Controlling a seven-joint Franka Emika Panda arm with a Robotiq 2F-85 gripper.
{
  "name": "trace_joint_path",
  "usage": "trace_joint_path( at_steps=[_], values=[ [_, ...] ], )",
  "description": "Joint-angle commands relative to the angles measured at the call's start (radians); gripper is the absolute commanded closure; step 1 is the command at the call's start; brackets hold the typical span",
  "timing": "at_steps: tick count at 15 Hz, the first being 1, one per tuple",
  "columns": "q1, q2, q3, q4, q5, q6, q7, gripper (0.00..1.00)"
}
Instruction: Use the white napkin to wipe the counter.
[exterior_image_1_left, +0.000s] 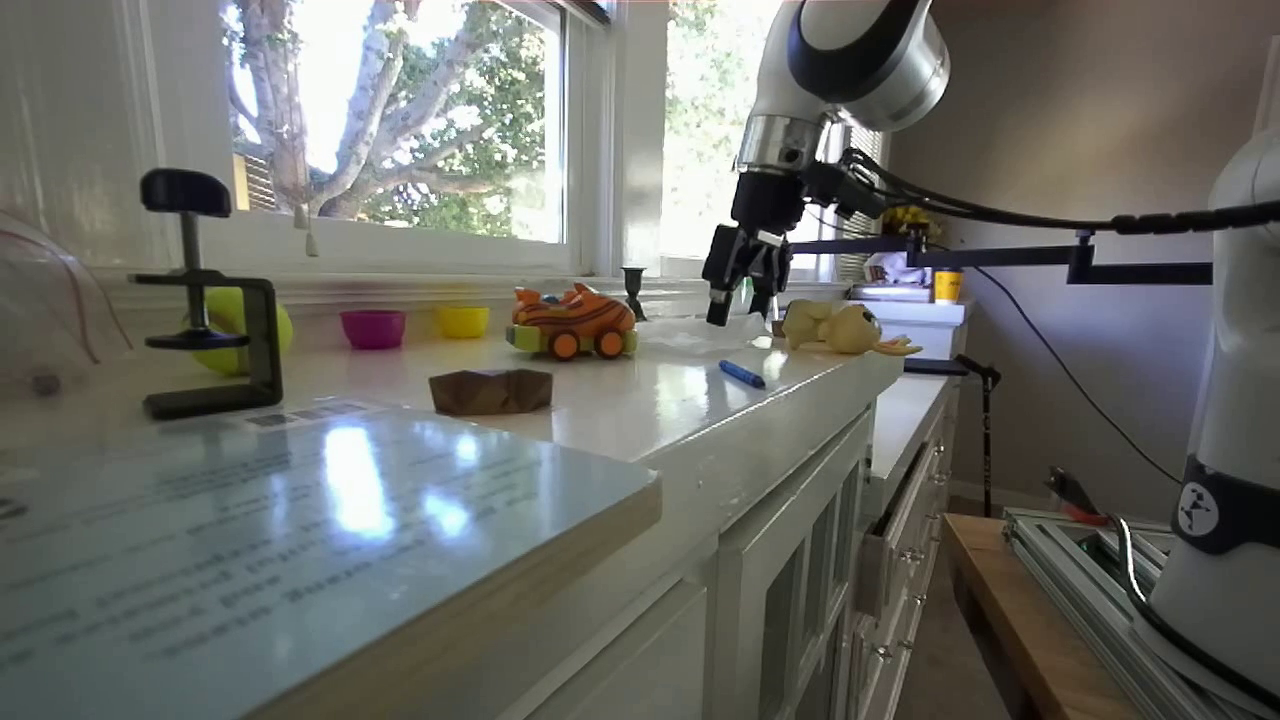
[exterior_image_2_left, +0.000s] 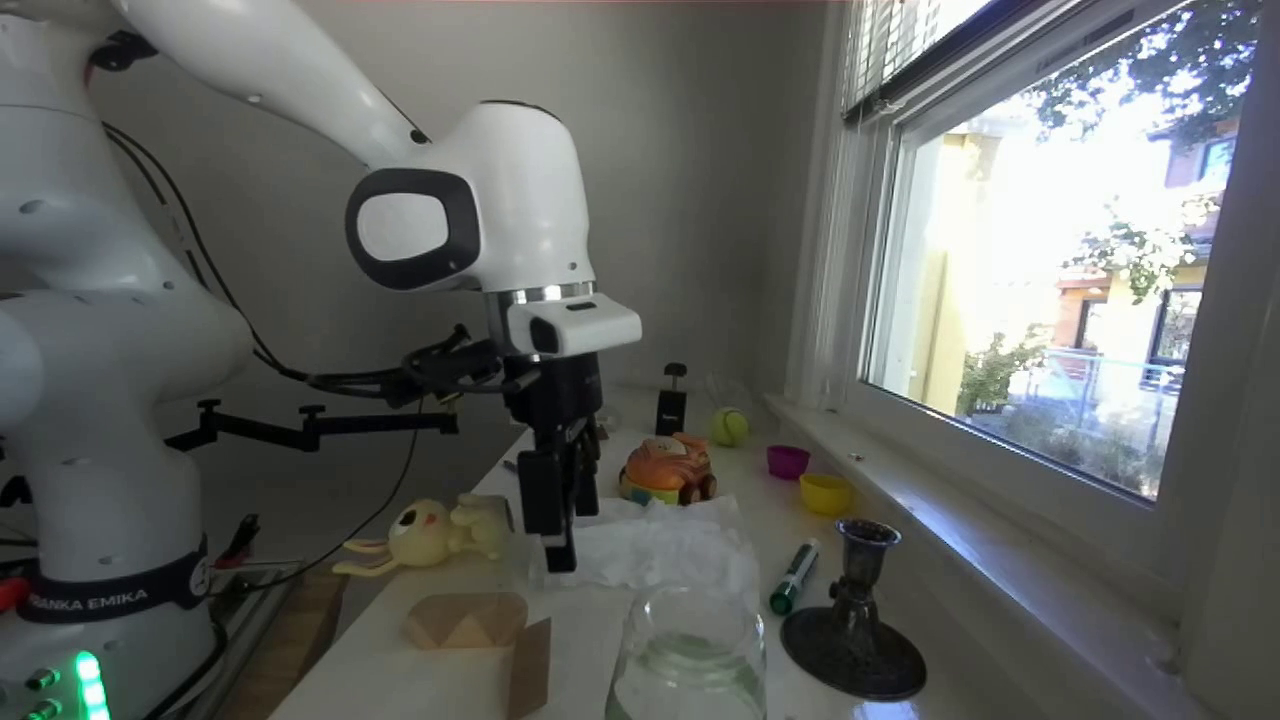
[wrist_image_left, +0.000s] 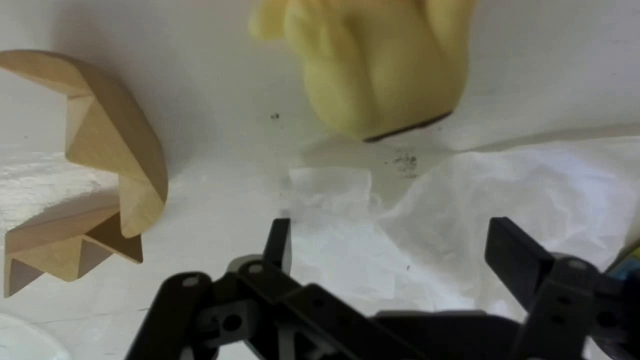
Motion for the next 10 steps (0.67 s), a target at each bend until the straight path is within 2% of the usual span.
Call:
trace_joint_path(
  at_steps=[1,10],
  values=[
    [0.002,0.064,-0.003,0.033,-0.022,0.053,-0.003,0.00],
    [0.045,0.112,0.009,0.103,0.002,0.083,-0.003,0.00]
  ],
)
